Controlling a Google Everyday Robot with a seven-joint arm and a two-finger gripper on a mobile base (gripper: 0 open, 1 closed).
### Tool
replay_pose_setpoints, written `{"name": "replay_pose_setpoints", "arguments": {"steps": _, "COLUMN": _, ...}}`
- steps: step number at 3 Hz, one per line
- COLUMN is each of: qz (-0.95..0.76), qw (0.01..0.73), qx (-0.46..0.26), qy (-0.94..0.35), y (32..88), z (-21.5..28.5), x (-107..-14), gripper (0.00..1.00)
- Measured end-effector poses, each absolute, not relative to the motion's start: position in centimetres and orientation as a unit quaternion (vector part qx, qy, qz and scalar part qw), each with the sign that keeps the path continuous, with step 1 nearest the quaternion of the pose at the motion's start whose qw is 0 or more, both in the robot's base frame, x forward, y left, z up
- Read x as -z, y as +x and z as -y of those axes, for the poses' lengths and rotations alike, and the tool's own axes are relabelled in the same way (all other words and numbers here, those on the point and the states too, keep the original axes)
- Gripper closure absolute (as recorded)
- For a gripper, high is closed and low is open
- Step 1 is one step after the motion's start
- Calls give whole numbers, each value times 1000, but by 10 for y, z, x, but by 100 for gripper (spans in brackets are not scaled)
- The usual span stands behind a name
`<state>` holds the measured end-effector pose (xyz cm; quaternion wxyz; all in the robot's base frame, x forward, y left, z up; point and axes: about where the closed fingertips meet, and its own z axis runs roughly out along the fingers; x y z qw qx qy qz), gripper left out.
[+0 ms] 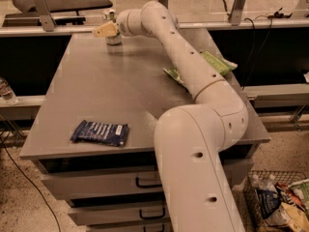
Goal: Move 7up can near green jalapeno chip bag
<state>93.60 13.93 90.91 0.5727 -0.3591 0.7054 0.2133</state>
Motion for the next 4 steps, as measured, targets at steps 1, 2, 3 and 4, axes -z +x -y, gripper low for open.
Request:
{"name": "replay_pose_setpoints", "arguments": {"steps": 1, "qz": -705, "qw": 578, "qx": -203, "qy": -358, "y": 938, "z": -136, "x": -919, "gripper": 39}}
{"name": "replay_pose_setpoints", "arguments": {"steps": 2, "qz": -705, "qw": 585, "qx": -186, "qy": -356, "y": 937, "z": -127, "x": -929, "gripper": 64}}
{"name": "replay_pose_setpoints", "arguments": {"steps": 3, "qz": -701, "qw": 592, "qx": -176, "qy": -357, "y": 933, "z": -121, "x": -938, "gripper": 87}}
{"name": "replay_pose_setpoints", "arguments": {"steps": 4, "qz": -694, "qw": 597, "qx": -157, "qy": -371, "y": 918, "z": -105, "x": -953, "gripper": 100}}
